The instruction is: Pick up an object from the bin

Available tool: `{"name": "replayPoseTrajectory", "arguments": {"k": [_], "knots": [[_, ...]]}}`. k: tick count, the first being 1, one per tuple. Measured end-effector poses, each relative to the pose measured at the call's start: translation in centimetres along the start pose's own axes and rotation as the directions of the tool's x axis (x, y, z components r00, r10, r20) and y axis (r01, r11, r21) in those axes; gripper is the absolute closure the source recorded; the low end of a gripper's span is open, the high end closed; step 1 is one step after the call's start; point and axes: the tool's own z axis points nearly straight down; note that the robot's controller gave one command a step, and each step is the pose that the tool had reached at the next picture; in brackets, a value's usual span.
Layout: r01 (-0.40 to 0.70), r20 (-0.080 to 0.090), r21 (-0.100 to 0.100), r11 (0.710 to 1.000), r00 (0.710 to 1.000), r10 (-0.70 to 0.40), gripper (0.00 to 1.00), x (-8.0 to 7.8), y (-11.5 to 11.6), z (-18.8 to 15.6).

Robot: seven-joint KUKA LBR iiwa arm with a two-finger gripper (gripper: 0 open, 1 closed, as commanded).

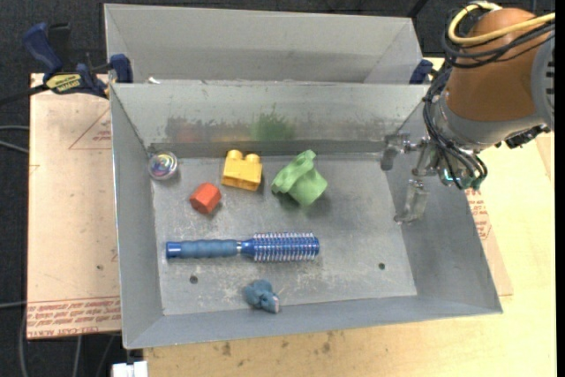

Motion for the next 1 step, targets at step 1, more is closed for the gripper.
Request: {"name": "replayPoseTrajectory", "arguments": {"k": [1], "knots": [[0.027,-0.001,-0.004,1.0,1.0,-0.027,0.0,2.35,9.14,7.51]]}}
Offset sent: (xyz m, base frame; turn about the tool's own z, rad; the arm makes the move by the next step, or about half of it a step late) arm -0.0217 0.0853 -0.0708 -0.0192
